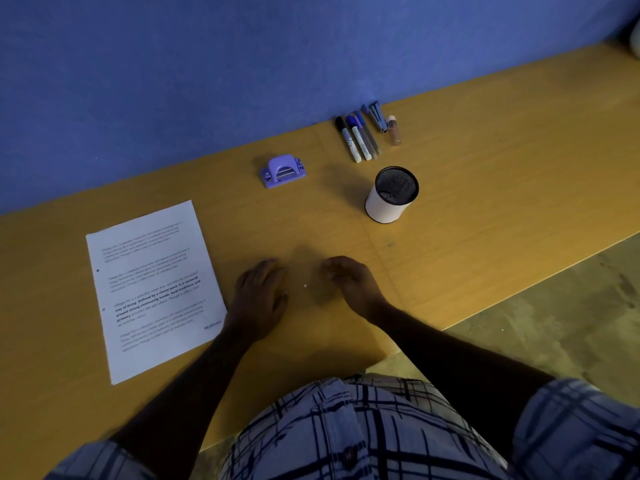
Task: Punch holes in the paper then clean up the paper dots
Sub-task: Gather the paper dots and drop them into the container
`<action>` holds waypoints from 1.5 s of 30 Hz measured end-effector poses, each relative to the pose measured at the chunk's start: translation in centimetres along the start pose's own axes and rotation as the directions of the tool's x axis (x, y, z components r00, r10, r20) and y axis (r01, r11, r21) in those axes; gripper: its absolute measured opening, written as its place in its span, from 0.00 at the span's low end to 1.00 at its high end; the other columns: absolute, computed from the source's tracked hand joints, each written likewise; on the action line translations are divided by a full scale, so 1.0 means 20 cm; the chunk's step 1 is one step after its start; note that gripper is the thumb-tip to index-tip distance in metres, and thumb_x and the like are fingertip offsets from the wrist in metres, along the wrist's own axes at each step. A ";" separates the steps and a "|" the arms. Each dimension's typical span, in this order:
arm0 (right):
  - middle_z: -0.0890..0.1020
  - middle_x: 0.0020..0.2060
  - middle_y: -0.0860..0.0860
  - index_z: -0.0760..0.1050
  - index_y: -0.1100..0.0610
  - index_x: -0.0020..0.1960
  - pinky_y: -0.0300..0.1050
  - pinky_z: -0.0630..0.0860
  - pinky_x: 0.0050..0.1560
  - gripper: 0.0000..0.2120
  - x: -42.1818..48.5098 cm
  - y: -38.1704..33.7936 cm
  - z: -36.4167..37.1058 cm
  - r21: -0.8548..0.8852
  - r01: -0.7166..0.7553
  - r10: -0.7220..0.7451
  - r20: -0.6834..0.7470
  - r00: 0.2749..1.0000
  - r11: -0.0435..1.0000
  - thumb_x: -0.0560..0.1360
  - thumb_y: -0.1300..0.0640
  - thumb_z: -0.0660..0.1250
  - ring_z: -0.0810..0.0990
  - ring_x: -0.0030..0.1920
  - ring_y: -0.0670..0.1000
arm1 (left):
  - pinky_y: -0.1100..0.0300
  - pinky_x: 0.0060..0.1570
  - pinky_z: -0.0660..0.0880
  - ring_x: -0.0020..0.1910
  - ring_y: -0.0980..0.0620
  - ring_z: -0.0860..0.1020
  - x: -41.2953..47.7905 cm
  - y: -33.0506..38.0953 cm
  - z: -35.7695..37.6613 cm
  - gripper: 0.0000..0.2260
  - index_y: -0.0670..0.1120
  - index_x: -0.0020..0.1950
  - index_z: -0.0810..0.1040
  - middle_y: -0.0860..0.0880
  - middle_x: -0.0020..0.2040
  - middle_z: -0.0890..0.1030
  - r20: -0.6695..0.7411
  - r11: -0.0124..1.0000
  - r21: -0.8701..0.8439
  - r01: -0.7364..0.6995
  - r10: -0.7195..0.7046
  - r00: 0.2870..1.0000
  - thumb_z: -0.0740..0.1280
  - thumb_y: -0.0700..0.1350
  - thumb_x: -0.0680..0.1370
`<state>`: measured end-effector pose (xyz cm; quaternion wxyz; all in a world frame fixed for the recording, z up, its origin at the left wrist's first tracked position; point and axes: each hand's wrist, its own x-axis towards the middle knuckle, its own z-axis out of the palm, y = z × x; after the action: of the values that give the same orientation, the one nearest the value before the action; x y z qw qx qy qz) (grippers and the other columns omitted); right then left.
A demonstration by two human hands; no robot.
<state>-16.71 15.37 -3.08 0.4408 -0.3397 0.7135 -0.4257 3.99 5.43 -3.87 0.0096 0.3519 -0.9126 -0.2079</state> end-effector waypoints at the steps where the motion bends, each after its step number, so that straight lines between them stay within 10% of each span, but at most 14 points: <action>1: 0.83 0.48 0.44 0.80 0.50 0.51 0.30 0.73 0.47 0.17 0.01 -0.01 -0.01 0.099 -0.043 0.045 -0.021 0.999 0.994 0.77 0.70 0.61 0.79 0.50 0.42 | 0.44 0.72 0.61 0.74 0.45 0.64 0.01 0.00 0.00 0.24 0.43 0.71 0.70 0.43 0.73 0.68 -0.008 1.000 0.001 -0.008 0.008 1.000 0.56 0.53 0.78; 5: 0.84 0.50 0.49 0.82 0.50 0.49 0.33 0.74 0.46 0.16 0.03 0.00 -0.05 0.298 -0.147 0.170 -0.055 0.984 0.943 0.76 0.68 0.62 0.80 0.51 0.46 | 0.44 0.71 0.60 0.74 0.44 0.64 0.05 0.03 0.00 0.23 0.46 0.72 0.70 0.43 0.74 0.66 0.030 0.996 0.045 -0.073 0.072 0.997 0.57 0.53 0.78; 20: 0.82 0.52 0.51 0.80 0.47 0.49 0.44 0.76 0.54 0.10 0.05 0.04 -0.09 0.136 -0.165 0.168 -0.011 0.986 0.977 0.79 0.60 0.65 0.80 0.53 0.50 | 0.39 0.73 0.55 0.78 0.42 0.55 -0.02 0.07 0.08 0.28 0.52 0.78 0.60 0.42 0.80 0.54 0.172 0.952 0.255 -0.171 0.129 0.976 0.51 0.62 0.79; 25: 0.84 0.50 0.53 0.81 0.47 0.47 0.42 0.75 0.51 0.12 0.06 0.03 -0.11 0.178 -0.178 0.188 -0.038 0.981 0.968 0.78 0.63 0.65 0.80 0.50 0.50 | 0.48 0.69 0.64 0.72 0.48 0.66 0.04 0.17 0.03 0.23 0.47 0.72 0.69 0.46 0.73 0.68 0.015 0.982 -0.184 -0.051 0.054 0.998 0.56 0.55 0.80; 30: 0.84 0.45 0.52 0.81 0.51 0.48 0.41 0.75 0.47 0.14 0.06 0.00 -0.16 0.236 -0.162 0.180 -0.057 0.982 0.958 0.77 0.68 0.63 0.80 0.44 0.49 | 0.72 0.56 0.71 0.65 0.54 0.75 0.18 0.33 -0.04 0.14 0.48 0.67 0.74 0.53 0.62 0.78 0.185 0.496 -0.828 0.261 -0.198 0.962 0.62 0.44 0.81; 35: 0.85 0.43 0.51 0.79 0.56 0.52 0.42 0.78 0.43 0.13 0.08 -0.09 -0.26 0.301 -0.066 0.099 -0.098 0.990 0.951 0.77 0.70 0.61 0.83 0.41 0.49 | 0.56 0.61 0.73 0.63 0.53 0.76 0.34 0.48 -0.12 0.19 0.46 0.67 0.75 0.48 0.63 0.79 0.150 0.430 -0.880 0.202 -0.152 0.977 0.59 0.50 0.78; 45: 0.83 0.52 0.62 0.78 0.63 0.56 0.58 0.78 0.59 0.14 0.23 -0.39 -0.67 0.272 0.137 -0.051 -0.301 0.952 0.952 0.74 0.74 0.61 0.82 0.53 0.62 | 0.59 0.55 0.76 0.62 0.51 0.78 0.80 0.75 -0.30 0.15 0.44 0.65 0.77 0.45 0.62 0.80 0.048 0.421 -0.906 0.056 -0.031 0.998 0.55 0.43 0.83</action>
<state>-29.93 12.36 5.86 0.3551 -0.2391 0.6831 -0.5917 -16.69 2.82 5.36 0.1811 0.3125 -0.6483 -0.6703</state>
